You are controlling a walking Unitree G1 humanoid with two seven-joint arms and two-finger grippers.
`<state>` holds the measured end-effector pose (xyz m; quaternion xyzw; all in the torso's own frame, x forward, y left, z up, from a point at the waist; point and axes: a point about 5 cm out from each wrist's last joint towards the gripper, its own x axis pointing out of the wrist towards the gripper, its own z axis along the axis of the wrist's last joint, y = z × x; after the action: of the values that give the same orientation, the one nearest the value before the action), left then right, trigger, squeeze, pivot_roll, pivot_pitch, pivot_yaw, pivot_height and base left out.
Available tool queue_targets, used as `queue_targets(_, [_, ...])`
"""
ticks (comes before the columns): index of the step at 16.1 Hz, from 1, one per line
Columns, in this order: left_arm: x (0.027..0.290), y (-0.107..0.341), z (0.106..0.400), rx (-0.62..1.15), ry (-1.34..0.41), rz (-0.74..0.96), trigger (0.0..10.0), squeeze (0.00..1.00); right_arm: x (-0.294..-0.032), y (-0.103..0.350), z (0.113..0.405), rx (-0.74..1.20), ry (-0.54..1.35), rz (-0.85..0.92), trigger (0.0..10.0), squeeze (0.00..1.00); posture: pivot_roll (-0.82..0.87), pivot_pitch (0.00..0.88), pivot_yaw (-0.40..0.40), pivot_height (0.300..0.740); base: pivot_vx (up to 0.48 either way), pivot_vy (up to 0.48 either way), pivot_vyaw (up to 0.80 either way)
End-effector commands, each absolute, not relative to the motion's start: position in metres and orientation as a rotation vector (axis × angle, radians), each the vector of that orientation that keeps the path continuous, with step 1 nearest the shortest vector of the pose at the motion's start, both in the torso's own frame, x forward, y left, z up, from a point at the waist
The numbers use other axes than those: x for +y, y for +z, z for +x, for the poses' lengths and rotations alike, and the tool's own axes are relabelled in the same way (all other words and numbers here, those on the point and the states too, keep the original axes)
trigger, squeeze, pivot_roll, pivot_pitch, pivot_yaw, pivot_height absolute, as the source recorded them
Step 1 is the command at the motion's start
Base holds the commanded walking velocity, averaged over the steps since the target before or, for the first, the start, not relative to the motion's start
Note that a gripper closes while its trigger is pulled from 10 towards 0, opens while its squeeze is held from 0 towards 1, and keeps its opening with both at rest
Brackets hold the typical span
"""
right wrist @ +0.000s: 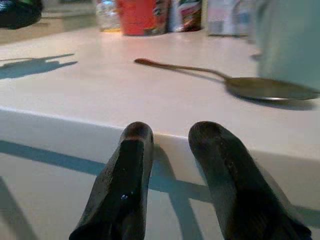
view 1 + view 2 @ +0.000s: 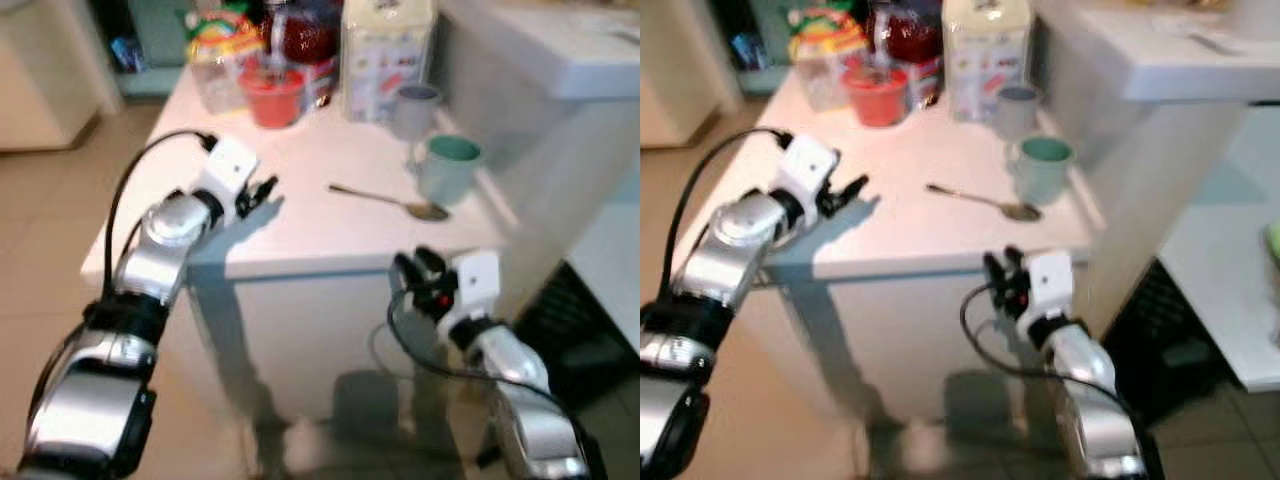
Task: Setting the table
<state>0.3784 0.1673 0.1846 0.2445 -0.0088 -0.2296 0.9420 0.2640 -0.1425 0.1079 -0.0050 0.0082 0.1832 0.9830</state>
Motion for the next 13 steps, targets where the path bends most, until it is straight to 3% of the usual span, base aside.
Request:
queue_targets(1, [0.156,0.192,0.379,-0.05,-0.509,0.508,10.0,0.0,-0.152,0.113,0.265,0.005,0.34,0.003,10.0,0.0,-0.04,0.0,0.06,0.74,0.0,0.0,0.0])
queue_targets(6, [0.165,0.207,0.382,-0.038,-0.644,0.609,10.0,0.0,-0.162,0.134,0.256,-0.095,0.357,0.039,10.0,0.0,-0.06,0.0,0.102,0.74,0.0,0.0,0.0])
queue_targets(9, [0.17,0.215,0.39,-0.017,-0.651,0.661,10.0,0.0,-0.172,0.16,0.244,-0.223,0.379,-0.04,10.0,0.0,-0.1,0.0,0.137,0.74,0.0,0.0,0.0])
queue_targets(13, [0.155,0.213,0.395,-0.007,-0.735,0.769,10.0,0.0,-0.182,0.154,0.231,-0.168,0.424,-0.065,10.0,0.0,-0.14,0.0,0.16,0.74,0.0,0.0,0.0])
